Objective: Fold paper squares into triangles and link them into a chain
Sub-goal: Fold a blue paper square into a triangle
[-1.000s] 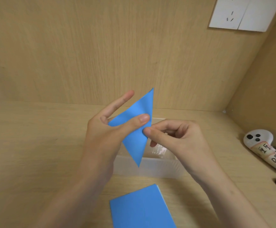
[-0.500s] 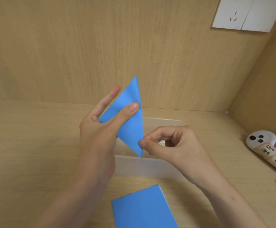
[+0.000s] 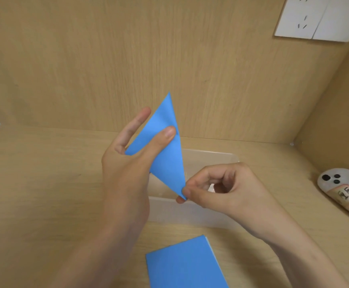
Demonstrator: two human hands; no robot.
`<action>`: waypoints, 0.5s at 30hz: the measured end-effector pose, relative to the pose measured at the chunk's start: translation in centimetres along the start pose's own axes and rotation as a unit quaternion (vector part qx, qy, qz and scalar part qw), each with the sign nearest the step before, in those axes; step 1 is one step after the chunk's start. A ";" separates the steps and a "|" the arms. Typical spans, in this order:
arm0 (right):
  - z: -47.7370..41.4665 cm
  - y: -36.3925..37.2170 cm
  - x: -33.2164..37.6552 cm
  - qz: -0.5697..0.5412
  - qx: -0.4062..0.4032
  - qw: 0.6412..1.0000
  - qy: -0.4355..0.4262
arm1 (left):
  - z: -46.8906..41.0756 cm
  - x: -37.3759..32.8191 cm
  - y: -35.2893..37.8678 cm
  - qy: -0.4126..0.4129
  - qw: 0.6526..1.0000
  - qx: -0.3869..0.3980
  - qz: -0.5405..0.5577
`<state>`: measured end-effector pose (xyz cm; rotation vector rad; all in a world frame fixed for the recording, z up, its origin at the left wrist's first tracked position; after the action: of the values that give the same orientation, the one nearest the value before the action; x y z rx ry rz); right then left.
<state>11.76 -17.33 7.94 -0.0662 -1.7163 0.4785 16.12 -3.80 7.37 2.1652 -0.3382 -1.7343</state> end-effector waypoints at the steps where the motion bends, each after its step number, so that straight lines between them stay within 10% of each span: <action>1: 0.0 0.0 -0.2 0.007 0.005 1.000 0.002 | 0.0 0.1 0.0 0.000 1.000 -0.002 0.000; 15: 0.2 -2.0 -0.4 -0.010 -0.042 0.999 0.004 | -0.1 0.7 0.2 -0.017 1.000 0.015 0.001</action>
<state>12.06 -19.37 8.23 -0.1105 -1.7268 0.3912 16.41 -4.23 6.87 2.1571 -0.3779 -1.7772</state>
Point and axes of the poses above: each hand's wrist, its own z-axis away from the middle knuckle, its own y-axis out of the palm, x = y × z, the point moved 10 cm from there along -z, towards the middle knuckle, and after that the axes turned 3 degrees about x, right-handed, at the moved point
